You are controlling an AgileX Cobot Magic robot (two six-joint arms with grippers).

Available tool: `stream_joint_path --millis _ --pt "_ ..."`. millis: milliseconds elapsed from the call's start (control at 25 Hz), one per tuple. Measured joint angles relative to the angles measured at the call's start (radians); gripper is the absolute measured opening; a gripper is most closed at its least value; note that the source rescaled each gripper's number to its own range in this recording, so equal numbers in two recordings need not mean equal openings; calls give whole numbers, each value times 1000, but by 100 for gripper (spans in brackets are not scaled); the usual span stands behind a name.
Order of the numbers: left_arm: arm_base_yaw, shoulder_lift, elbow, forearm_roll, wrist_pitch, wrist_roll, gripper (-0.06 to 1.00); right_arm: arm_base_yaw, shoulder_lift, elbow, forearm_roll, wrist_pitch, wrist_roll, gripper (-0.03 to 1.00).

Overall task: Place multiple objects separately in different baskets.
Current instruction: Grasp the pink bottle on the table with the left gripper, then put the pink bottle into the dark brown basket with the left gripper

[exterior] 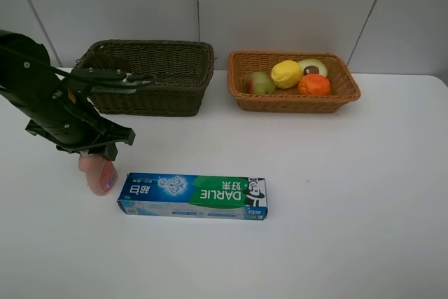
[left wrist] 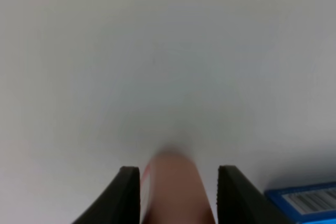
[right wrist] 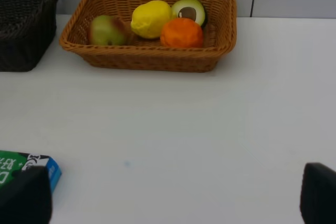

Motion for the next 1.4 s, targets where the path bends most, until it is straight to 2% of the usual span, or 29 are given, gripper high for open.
stream_joint_path --millis 840,1400 --pt "0 0 0 0 4 -8 45 0 0 0 0 0 0 100" --pt "0 1 -197 -1 247 -8 45 0 0 0 0 0 0 100"
